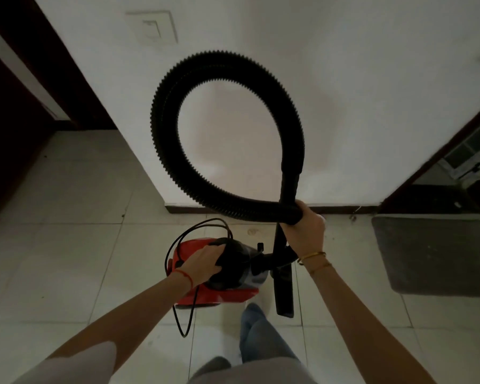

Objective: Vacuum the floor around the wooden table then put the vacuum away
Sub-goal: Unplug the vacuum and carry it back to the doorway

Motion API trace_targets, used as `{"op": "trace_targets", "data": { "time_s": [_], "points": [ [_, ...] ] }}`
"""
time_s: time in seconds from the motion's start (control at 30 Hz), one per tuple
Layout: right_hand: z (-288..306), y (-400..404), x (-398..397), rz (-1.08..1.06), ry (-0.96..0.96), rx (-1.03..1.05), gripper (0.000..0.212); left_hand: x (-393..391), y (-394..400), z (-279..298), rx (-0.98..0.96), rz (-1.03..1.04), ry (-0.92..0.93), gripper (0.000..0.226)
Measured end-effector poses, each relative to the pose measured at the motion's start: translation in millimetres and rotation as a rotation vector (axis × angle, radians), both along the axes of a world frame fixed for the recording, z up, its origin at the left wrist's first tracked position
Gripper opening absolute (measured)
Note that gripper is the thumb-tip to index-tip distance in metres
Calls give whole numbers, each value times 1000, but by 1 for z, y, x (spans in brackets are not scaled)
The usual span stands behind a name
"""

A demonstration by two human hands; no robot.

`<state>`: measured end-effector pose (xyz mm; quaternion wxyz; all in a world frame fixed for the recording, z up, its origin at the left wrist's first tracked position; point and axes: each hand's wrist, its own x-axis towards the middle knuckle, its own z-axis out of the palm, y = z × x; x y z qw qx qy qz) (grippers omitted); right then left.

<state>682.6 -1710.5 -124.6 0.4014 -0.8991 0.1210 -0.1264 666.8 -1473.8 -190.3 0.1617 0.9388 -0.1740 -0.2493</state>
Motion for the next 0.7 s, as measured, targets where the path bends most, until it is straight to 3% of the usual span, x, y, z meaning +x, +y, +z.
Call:
{"op": "trace_targets", "data": {
  "time_s": [0.33,0.7],
  "points": [
    [-94,-21,180,18,145,-1,42,172,-29,-103,99,-8,75,55],
    [-306,-39,313,-35,187,-48,46,318,-60,-304,206,-110,82,55]
  ]
}}
